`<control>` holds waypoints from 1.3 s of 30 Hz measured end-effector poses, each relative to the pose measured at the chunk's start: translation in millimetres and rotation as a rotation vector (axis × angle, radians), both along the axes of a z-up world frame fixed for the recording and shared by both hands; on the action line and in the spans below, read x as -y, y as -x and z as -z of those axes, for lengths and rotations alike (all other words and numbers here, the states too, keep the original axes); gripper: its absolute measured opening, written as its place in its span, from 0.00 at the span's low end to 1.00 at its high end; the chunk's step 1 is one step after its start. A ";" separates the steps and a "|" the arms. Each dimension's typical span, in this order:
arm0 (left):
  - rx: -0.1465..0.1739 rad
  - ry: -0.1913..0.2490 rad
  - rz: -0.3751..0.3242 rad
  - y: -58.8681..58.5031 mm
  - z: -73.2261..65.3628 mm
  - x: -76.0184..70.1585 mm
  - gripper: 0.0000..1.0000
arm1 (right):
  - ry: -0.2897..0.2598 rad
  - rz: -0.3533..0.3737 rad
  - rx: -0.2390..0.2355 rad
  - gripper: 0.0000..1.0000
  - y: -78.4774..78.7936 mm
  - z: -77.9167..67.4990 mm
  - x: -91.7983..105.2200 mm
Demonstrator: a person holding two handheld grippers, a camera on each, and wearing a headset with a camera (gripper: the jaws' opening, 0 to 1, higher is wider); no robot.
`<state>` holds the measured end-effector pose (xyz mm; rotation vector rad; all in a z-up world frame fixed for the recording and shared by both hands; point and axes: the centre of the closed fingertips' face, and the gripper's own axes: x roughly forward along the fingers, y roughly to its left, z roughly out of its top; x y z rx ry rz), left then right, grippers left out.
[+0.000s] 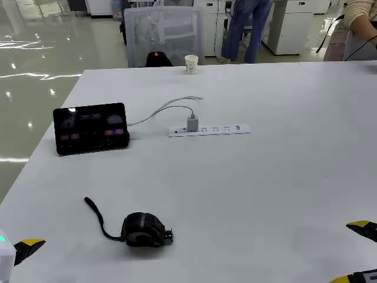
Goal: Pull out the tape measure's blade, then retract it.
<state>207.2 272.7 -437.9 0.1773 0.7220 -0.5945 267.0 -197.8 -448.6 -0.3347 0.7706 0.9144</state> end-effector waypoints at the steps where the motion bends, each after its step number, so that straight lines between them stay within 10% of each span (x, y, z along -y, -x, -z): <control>1: -0.001 0.003 -0.003 -0.4 -0.3 -0.4 0.99 | 0.001 -0.001 -0.001 0.99 -0.6 0.2 -0.3; 21: -0.015 -0.007 0.047 -2.5 4.4 2.7 0.99 | 0.017 -0.009 0.002 0.99 -0.9 3.2 -2.7; 39: -0.015 -0.112 0.259 -28.7 -3.3 21.4 0.99 | -0.001 -0.119 0.045 0.99 -19.7 -7.2 -39.6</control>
